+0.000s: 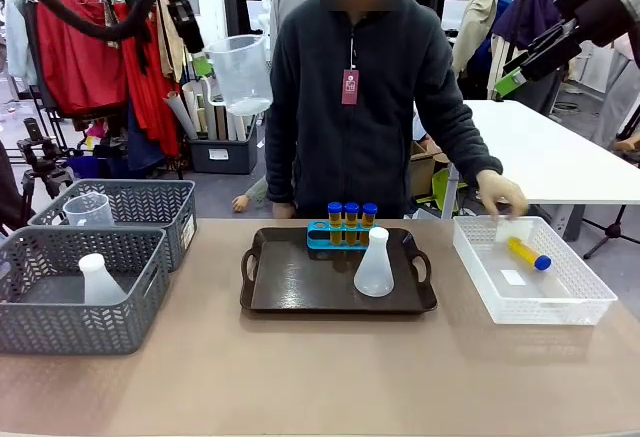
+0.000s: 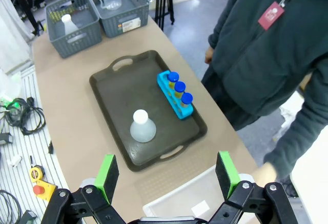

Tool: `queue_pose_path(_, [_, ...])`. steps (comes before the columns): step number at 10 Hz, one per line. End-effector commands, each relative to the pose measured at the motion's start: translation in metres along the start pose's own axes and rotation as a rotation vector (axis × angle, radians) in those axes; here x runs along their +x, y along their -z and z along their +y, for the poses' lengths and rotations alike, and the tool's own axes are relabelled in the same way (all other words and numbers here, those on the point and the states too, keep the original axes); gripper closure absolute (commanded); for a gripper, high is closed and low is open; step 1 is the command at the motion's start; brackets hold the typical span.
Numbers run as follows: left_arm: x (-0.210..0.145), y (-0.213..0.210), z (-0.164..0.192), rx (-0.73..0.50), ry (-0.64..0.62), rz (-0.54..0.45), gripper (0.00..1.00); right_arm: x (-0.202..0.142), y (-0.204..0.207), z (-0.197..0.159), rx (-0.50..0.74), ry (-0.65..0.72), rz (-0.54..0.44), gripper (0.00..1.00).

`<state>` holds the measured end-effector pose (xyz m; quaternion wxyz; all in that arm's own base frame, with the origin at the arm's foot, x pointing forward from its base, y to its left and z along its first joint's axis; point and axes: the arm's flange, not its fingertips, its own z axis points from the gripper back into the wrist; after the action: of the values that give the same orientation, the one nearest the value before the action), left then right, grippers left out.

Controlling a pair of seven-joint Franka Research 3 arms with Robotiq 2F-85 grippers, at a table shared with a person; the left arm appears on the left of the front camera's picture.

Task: Prepare the laboratory tools.
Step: Pick up one Large Measuring Cup and place it on the Handle tray.

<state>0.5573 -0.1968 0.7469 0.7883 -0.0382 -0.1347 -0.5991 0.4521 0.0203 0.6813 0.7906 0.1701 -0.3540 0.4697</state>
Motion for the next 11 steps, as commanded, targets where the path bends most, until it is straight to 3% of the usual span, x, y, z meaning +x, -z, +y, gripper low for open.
queue_pose_path(1, [0.019,0.008,0.005,-0.034,0.131,0.018,1.0,0.001,-0.001,0.0,0.003,-0.006,-0.007,0.0])
queue_pose_path(7, [0.041,0.102,-0.032,-0.055,0.242,0.105,1.0,0.001,-0.001,0.0,0.003,-0.006,-0.007,0.0])
queue_pose_path(11, [0.036,0.156,-0.049,-0.101,0.266,0.085,1.0,0.001,-0.001,0.0,0.003,-0.006,-0.007,0.0])
